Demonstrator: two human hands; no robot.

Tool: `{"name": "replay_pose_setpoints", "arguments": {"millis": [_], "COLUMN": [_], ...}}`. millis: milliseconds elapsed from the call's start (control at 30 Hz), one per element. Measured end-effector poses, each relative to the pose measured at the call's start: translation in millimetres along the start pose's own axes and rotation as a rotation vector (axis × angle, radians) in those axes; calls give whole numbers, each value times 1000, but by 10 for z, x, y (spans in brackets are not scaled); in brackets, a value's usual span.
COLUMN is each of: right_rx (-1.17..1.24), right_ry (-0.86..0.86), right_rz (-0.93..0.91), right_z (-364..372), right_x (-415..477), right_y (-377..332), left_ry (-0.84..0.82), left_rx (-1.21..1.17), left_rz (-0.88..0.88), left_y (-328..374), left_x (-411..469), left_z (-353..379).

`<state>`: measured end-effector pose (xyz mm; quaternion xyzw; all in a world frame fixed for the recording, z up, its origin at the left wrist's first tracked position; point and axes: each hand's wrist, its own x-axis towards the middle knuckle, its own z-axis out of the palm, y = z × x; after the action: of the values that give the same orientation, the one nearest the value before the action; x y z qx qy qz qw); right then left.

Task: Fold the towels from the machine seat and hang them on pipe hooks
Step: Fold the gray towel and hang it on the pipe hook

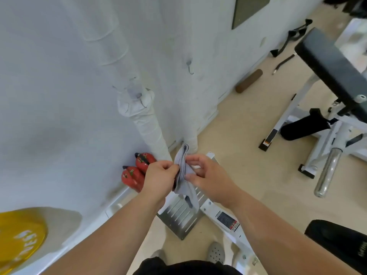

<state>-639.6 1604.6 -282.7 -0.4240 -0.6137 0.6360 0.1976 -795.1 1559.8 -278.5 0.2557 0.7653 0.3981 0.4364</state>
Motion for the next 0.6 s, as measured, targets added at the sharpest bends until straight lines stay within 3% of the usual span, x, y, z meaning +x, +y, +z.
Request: {"name": "replay_pose_setpoints", "arguments": {"millis": [200, 300, 600], "right_rx": [-162, -135, -75], "right_ry": [173, 153, 479], "right_rz": [-123, -176, 43], "right_z": [422, 680, 1099], "right_x": [-125, -215, -413], "right_y": [-304, -356, -415], "left_ry": [-8, -48, 48], "left_rx": [33, 22, -12], "left_rz": [182, 281, 316], "left_y": [71, 42, -279], "left_x": [-382, -481, -385], "left_z": [-506, -833, -2009]}}
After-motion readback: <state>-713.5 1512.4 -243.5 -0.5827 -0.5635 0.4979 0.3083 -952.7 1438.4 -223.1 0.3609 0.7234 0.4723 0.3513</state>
